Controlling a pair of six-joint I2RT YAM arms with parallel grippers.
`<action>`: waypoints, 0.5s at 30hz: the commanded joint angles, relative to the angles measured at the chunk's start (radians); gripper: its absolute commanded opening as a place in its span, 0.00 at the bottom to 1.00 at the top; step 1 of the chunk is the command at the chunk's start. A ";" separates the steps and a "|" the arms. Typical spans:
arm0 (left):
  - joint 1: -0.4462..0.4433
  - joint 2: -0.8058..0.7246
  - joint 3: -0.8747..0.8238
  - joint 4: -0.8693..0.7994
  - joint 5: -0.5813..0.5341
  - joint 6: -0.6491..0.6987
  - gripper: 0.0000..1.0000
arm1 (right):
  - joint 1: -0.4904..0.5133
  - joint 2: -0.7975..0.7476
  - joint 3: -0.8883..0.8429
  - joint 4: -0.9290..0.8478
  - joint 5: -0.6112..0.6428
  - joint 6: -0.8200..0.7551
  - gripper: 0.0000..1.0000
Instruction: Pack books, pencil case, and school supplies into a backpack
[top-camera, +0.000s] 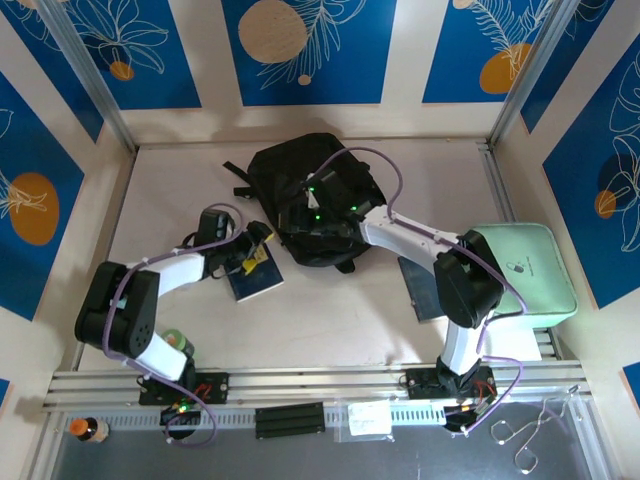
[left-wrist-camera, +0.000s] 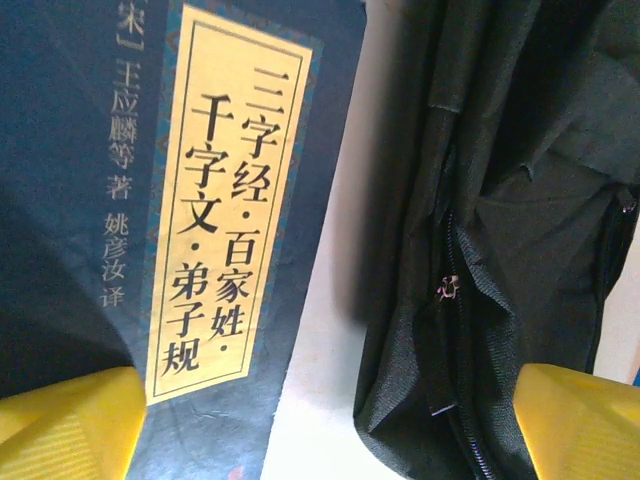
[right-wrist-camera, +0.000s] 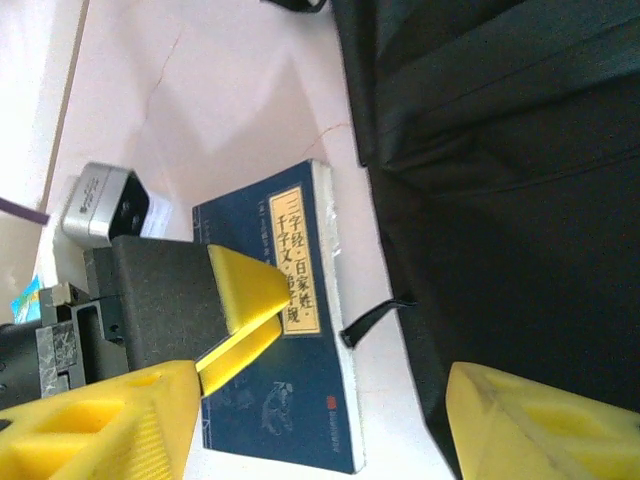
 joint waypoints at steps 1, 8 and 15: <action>0.083 -0.063 -0.023 -0.062 -0.001 0.048 0.97 | 0.025 0.054 0.064 -0.056 -0.071 -0.013 0.66; 0.259 -0.205 -0.037 -0.268 -0.005 0.201 0.97 | 0.053 0.218 0.217 -0.151 -0.145 -0.037 0.59; 0.287 -0.257 -0.010 -0.487 -0.150 0.391 0.89 | 0.080 0.364 0.347 -0.239 -0.109 -0.059 0.48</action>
